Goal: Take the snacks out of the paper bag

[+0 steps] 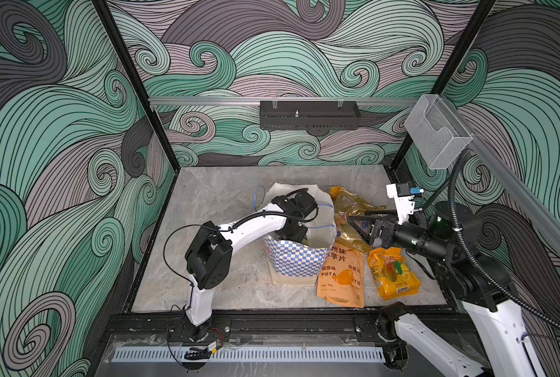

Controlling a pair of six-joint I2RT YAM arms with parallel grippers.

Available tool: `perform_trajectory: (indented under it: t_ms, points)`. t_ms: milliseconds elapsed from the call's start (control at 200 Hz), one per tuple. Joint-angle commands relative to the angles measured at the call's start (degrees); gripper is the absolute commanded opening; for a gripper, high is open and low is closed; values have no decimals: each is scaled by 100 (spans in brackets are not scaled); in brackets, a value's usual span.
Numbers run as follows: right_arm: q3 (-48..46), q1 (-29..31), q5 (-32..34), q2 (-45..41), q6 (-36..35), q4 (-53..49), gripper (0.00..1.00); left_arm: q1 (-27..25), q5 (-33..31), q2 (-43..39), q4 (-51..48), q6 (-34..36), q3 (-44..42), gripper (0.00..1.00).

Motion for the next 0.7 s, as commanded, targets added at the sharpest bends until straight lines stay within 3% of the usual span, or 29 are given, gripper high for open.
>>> perform_trajectory:
  t_ms: [0,405,695]
  points:
    - [-12,26,61,17,23,6,100,20,-297,-242,-360,7,288,0]
    - [-42,23,53,35,26,21,100,15,-669,-730,-654,139,959,0]
    - [-28,25,70,26,39,14,100,28,-668,-1344,-121,295,887,0]
